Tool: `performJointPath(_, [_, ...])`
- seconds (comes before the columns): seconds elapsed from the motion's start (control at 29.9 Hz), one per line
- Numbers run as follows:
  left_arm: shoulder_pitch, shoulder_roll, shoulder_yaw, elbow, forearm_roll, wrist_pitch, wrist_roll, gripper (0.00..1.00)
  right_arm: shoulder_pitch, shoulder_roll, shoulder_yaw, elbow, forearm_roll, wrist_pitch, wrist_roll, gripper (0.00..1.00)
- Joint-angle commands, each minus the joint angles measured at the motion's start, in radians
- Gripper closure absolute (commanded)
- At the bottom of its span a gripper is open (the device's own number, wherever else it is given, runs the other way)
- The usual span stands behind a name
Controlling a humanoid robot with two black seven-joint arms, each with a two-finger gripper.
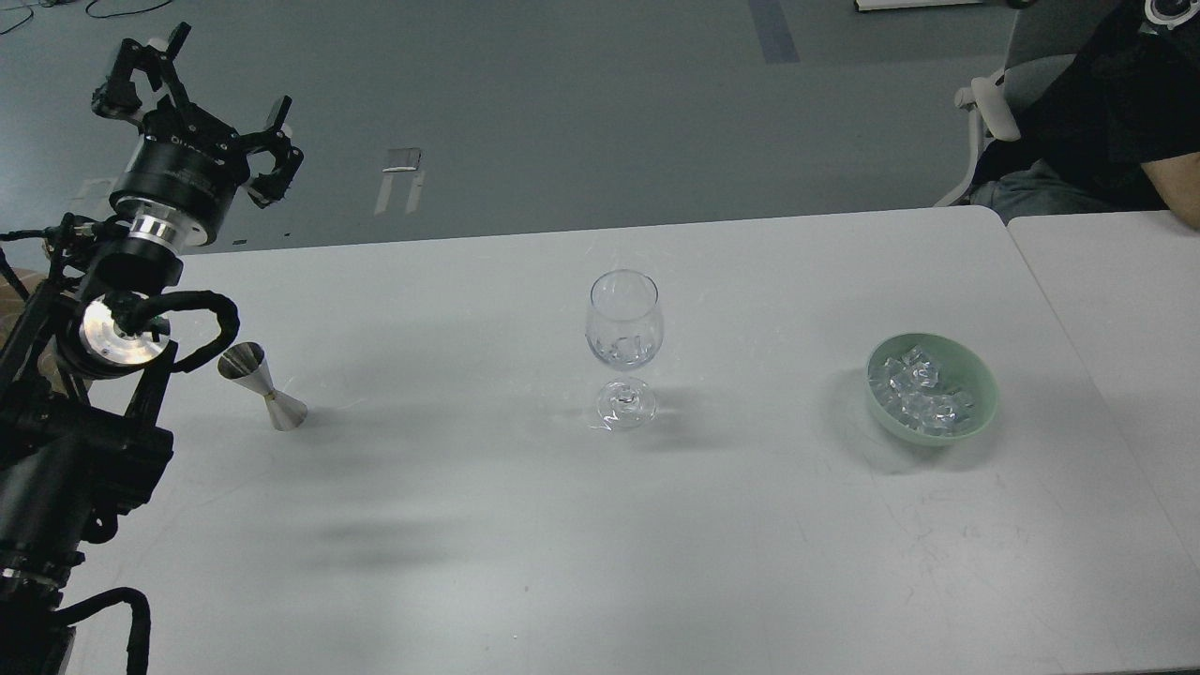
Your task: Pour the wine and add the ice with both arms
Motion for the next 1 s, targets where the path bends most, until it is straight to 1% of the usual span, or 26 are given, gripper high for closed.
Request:
performJointPath(0.0, [0.001,-0.001,0.001,0.005,0.001,0.001,0.000,0.02,-0.008,0.059,0.009,-0.166,0.191,-0.052,0.005,0.00])
performJointPath(0.03, [0.001,-0.001,0.001,0.008,0.001,0.001,0.000,0.02,-0.017,0.076,0.010,-0.219,0.270,-0.057,0.010,0.00])
performJointPath(0.07, [-0.001,-0.002,0.001,0.008,0.001,0.001,0.000,0.02,-0.028,0.081,0.012,-0.243,0.314,-0.058,0.016,0.01])
performJointPath(0.1, [0.001,-0.002,0.002,0.010,0.001,0.001,0.000,0.02,-0.054,0.088,0.016,-0.284,0.402,-0.058,0.040,0.01])
performJointPath(0.17, [0.001,-0.002,0.002,0.010,0.001,-0.001,0.000,0.02,-0.084,0.101,0.027,-0.315,0.498,-0.058,0.088,0.01])
performJointPath(0.2, [0.001,-0.002,0.002,0.011,0.001,-0.001,-0.002,0.02,-0.110,0.114,0.038,-0.333,0.570,-0.052,0.123,0.01])
performJointPath(0.27, [0.001,-0.002,0.002,0.016,0.001,-0.002,-0.002,0.02,-0.146,0.127,0.050,-0.346,0.665,-0.052,0.146,0.01])
performJointPath(0.37, [0.001,-0.004,0.002,0.030,0.000,-0.004,-0.002,0.02,-0.190,0.139,0.102,-0.344,0.771,-0.043,0.152,0.01])
performJointPath(0.43, [0.003,-0.014,0.002,0.036,0.000,-0.005,-0.002,0.02,-0.236,0.162,0.179,-0.344,0.840,-0.034,0.172,0.01])
performJointPath(0.47, [0.003,-0.019,0.002,0.039,0.000,-0.005,-0.002,0.02,-0.265,0.182,0.246,-0.344,0.860,-0.024,0.181,0.01])
performJointPath(0.5, [0.003,-0.021,0.002,0.040,-0.002,-0.007,0.000,0.02,-0.297,0.203,0.319,-0.341,0.863,-0.011,0.184,0.00])
performJointPath(0.6, [0.003,-0.022,0.001,0.043,-0.015,-0.014,0.000,0.02,-0.343,0.246,0.444,-0.343,0.863,-0.007,0.186,0.00])
performJointPath(0.67, [0.003,-0.024,-0.001,0.051,-0.018,-0.040,0.000,0.02,-0.364,0.275,0.492,-0.344,0.862,-0.009,0.186,0.00])
performJointPath(0.8, [0.010,-0.034,-0.002,0.057,-0.020,-0.068,0.000,0.02,-0.394,0.311,0.506,-0.344,0.860,-0.011,0.187,0.00])
performJointPath(0.9, [0.013,-0.036,-0.011,0.068,-0.021,-0.093,-0.002,0.02,-0.405,0.338,0.521,-0.344,0.862,-0.011,0.203,0.00])
performJointPath(0.97, [0.016,-0.037,-0.007,0.111,-0.025,-0.123,0.000,0.02,-0.416,0.340,0.541,-0.344,0.863,-0.011,0.211,0.00])
